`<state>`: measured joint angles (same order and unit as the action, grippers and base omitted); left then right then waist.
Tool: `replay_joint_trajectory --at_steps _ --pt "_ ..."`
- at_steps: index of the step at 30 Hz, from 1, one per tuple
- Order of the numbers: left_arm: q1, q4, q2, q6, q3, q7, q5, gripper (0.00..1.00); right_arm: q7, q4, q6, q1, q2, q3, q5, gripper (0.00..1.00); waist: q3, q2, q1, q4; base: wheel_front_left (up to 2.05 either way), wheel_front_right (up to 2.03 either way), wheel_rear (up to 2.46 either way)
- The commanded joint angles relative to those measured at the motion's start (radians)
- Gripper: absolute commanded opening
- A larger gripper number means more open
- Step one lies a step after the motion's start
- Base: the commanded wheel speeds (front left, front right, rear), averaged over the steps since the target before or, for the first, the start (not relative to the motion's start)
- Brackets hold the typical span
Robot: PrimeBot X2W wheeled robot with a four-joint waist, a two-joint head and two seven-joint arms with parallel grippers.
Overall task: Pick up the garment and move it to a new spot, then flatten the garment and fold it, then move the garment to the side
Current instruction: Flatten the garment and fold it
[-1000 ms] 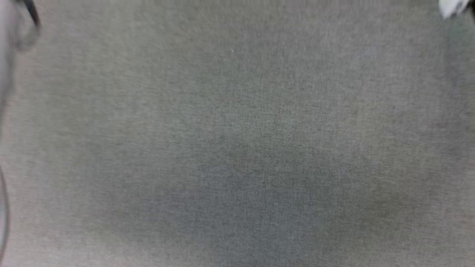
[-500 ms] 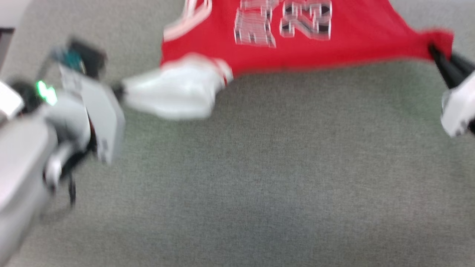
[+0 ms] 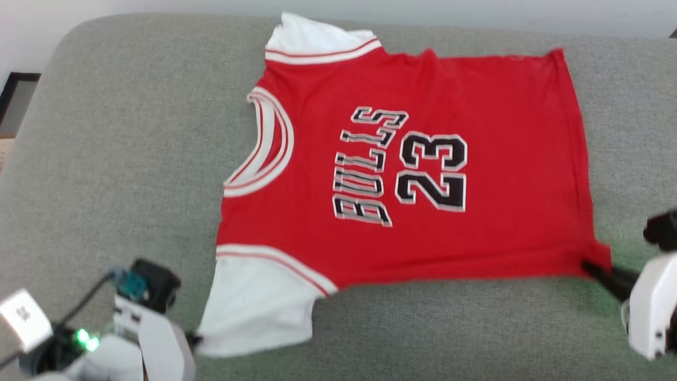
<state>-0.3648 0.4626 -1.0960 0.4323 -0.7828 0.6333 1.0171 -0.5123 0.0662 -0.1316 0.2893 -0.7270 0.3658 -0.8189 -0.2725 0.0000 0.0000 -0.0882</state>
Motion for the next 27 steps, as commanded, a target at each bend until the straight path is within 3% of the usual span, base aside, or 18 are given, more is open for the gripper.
replay_joint_trajectory --at_steps 1,7,10,14,19,27 --pt "0.030 0.025 -0.016 0.016 -0.002 -0.001 0.015 0.00 -0.036 -0.028 0.002 -0.050 -0.009 -0.028 -0.017 0.00 -0.003 0.0000 0.0000 0.000 0.00 0.00 0.00" --pt "0.018 0.072 -0.069 0.046 0.047 -0.029 0.008 0.00 -0.084 -0.138 0.002 -0.125 0.018 -0.137 0.002 0.00 -0.020 0.0000 0.0000 0.009 0.00 0.00 0.00" --pt "-0.018 0.068 -0.081 0.033 0.074 -0.041 -0.006 0.00 -0.088 -0.158 0.002 -0.107 0.038 -0.165 0.016 0.00 -0.026 0.0000 0.0000 0.013 0.00 0.00 0.00" --pt "-0.127 0.028 -0.094 -0.032 0.115 -0.037 -0.052 0.00 -0.090 -0.168 0.002 -0.034 0.074 -0.195 0.066 0.00 -0.040 0.0000 0.0000 0.026 0.00 0.00 0.00" --pt "-0.318 -0.104 -0.024 -0.158 0.131 -0.022 -0.118 0.00 -0.097 -0.109 0.002 0.104 0.118 -0.165 0.108 0.00 -0.066 0.0000 0.0000 0.040 0.00 0.00 0.00" --pt "-0.580 -0.480 0.203 -0.340 0.057 -0.037 -0.222 0.00 -0.040 0.105 0.002 0.343 0.164 -0.059 0.158 0.00 -0.115 0.0000 0.0000 0.056 0.00 0.00 0.00"
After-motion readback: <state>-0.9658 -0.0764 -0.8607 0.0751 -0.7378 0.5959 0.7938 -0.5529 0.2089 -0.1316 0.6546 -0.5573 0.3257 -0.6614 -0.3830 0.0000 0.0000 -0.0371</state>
